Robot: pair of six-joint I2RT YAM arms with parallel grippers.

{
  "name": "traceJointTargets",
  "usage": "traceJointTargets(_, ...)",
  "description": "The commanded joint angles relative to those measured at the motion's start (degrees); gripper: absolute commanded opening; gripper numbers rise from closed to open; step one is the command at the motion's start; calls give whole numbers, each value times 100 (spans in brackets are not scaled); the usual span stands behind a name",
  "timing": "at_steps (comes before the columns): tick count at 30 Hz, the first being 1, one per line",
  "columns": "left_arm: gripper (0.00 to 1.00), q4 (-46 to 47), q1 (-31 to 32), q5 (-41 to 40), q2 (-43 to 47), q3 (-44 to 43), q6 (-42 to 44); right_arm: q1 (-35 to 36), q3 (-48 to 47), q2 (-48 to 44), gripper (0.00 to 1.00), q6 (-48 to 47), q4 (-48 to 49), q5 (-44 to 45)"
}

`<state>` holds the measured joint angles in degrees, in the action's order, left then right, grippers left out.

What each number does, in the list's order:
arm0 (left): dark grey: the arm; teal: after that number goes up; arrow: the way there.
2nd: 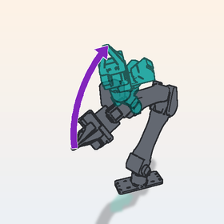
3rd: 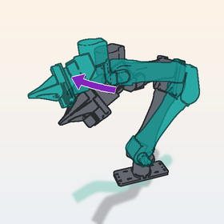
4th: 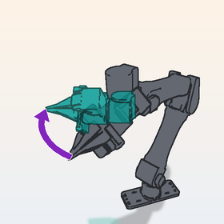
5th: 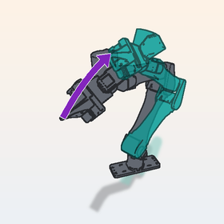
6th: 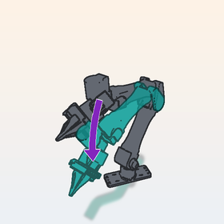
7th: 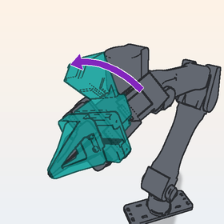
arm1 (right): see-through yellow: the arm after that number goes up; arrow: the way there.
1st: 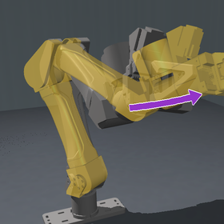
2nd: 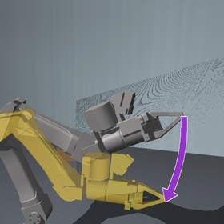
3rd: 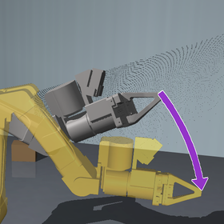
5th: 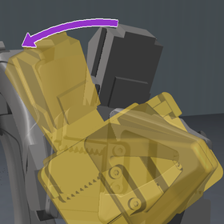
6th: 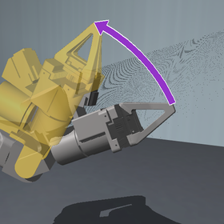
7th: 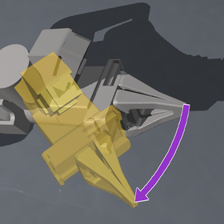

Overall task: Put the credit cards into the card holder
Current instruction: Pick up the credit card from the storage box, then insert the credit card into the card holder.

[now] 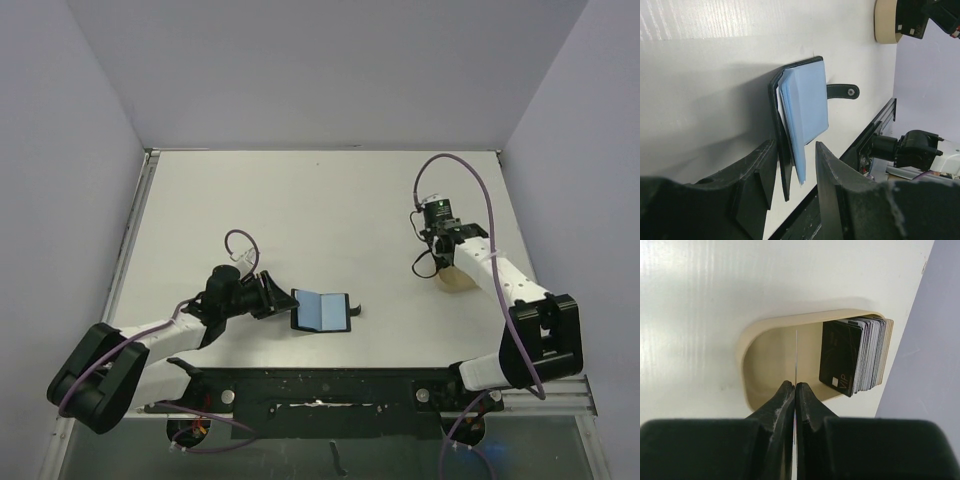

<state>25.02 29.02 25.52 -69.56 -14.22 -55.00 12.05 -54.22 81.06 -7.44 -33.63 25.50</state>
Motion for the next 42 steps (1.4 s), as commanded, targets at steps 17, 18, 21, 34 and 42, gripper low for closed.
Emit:
traceJointTargets(17,28,-392,-36,-527,303,-82,218,2562,-518,-1795,0,2552,-233,-900)
traceJointTargets(18,28,-423,-38,-549,310,-88,218,2656,-426,-1840,0,2672,-43,-1113)
traceJointTargets(21,28,-563,-28,-691,373,-83,217,2965,-119,-1925,0,3254,609,-1519)
traceJointTargets(34,28,-606,22,-776,477,-223,30,3382,1163,-1213,0,5282,3395,-3004)
traceJointTargets(42,17,35,77,-332,11,-225,-32,3294,1501,-749,0,5494,3472,-3066)
